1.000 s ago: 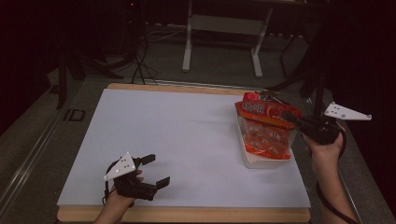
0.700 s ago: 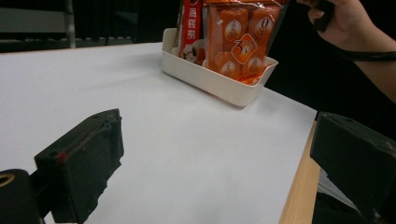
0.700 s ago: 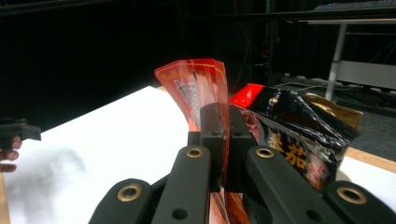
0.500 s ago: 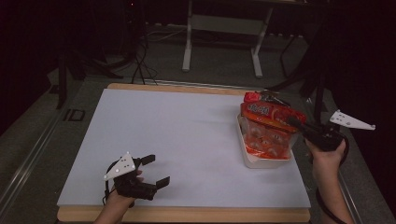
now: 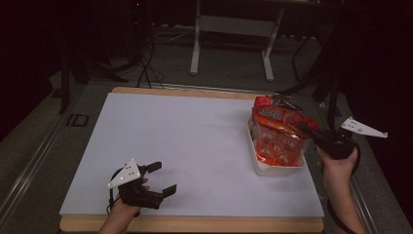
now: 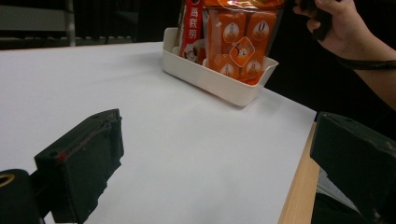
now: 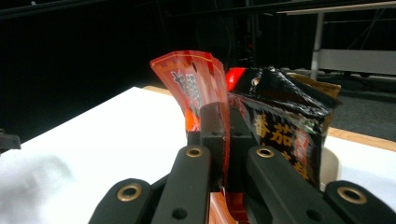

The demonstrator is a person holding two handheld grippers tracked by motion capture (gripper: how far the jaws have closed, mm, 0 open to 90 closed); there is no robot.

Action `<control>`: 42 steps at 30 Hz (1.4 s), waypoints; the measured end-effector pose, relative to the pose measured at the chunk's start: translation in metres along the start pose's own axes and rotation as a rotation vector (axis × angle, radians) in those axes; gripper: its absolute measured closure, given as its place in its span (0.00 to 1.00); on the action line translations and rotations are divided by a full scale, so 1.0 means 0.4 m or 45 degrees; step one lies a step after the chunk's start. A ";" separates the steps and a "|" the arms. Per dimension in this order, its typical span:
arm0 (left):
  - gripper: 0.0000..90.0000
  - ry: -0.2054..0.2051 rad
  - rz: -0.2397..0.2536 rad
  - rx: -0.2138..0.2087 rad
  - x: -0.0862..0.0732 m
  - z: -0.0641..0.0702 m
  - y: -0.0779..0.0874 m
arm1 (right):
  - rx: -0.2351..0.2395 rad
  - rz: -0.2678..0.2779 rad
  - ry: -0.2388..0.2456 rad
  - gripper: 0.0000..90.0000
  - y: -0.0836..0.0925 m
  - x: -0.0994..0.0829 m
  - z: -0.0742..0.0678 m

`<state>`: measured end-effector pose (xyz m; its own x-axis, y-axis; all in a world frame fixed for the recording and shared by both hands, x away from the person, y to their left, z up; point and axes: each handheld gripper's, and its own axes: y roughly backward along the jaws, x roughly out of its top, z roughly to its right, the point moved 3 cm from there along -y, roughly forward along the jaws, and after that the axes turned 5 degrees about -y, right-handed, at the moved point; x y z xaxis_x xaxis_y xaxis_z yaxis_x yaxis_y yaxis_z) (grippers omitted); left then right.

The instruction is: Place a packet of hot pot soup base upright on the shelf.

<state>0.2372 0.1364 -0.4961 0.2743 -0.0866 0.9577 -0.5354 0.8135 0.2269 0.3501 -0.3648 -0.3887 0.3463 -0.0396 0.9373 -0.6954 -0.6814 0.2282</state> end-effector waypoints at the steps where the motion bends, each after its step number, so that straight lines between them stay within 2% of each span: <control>1: 0.04 0.002 0.004 -0.002 0.000 0.000 0.001 | -0.014 0.007 -0.007 1.00 0.003 -0.001 0.004; 3: 0.04 0.004 0.001 0.000 0.000 -0.001 0.000 | -0.054 0.013 -0.035 1.00 0.010 -0.003 0.017; 4: 0.04 0.004 0.001 0.000 0.000 -0.001 0.000 | -0.054 0.013 -0.035 1.00 0.010 -0.003 0.017; 5: 0.04 0.002 0.001 0.001 0.000 0.000 0.000 | -0.087 0.010 -0.045 1.00 0.014 -0.006 0.027; 6: 0.04 0.001 -0.001 0.002 -0.001 0.000 0.000 | -0.091 0.029 -0.106 1.00 0.026 -0.017 0.055; 8: 0.04 0.003 0.000 0.002 0.000 -0.001 0.000 | -0.093 0.039 -0.109 0.99 0.035 -0.023 0.063; 10: 0.04 0.005 -0.001 0.001 0.000 -0.002 -0.002 | -0.096 0.046 -0.085 0.98 0.039 -0.024 0.061; 13: 0.04 0.000 -0.006 -0.002 0.000 0.000 -0.004 | -0.112 0.052 -0.062 0.85 0.040 -0.019 0.053; 15: 0.04 -0.007 -0.009 -0.003 -0.001 0.001 -0.005 | -0.130 0.074 -0.043 0.72 0.042 -0.014 0.047; 16: 0.04 -0.007 -0.011 -0.001 -0.001 0.001 -0.004 | -0.120 0.088 -0.044 0.65 0.044 -0.009 0.043; 18: 0.04 0.001 -0.009 -0.002 -0.002 -0.001 -0.004 | -0.140 0.101 -0.022 0.61 0.054 0.003 0.034; 24: 0.04 -0.005 -0.014 -0.003 -0.004 0.001 -0.007 | -0.159 0.147 0.045 0.41 0.085 0.048 -0.012; 27: 0.04 -0.008 -0.020 -0.007 -0.007 0.004 -0.010 | -0.156 0.173 0.080 0.36 0.097 0.070 -0.049; 28: 0.04 -0.008 -0.020 -0.007 -0.007 0.004 -0.010 | -0.156 0.173 0.080 0.36 0.097 0.070 -0.049; 31: 0.04 -0.011 -0.024 -0.006 -0.008 0.003 -0.009 | -0.141 0.191 0.122 0.33 0.102 0.086 -0.091; 33: 0.04 -0.008 -0.022 -0.004 -0.009 0.004 -0.007 | -0.108 0.193 0.130 0.31 0.101 0.094 -0.116; 35: 0.04 -0.004 -0.019 -0.005 -0.010 0.003 -0.006 | -0.100 0.191 0.138 0.30 0.099 0.096 -0.129; 36: 0.04 -0.007 -0.022 -0.004 -0.011 0.003 -0.005 | -0.058 0.186 0.141 0.29 0.093 0.097 -0.156; 39: 0.04 -0.008 -0.021 -0.006 -0.011 0.003 -0.005 | -0.018 0.168 0.157 0.24 0.078 0.086 -0.189; 42: 0.04 -0.008 -0.021 -0.009 -0.011 0.004 -0.006 | 0.035 0.132 0.148 0.20 0.058 0.065 -0.213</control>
<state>0.2359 0.1339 -0.5008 0.2778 -0.1039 0.9550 -0.5251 0.8160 0.2415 0.2894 -0.3194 -0.3368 0.1974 -0.0269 0.9799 -0.7053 -0.6981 0.1230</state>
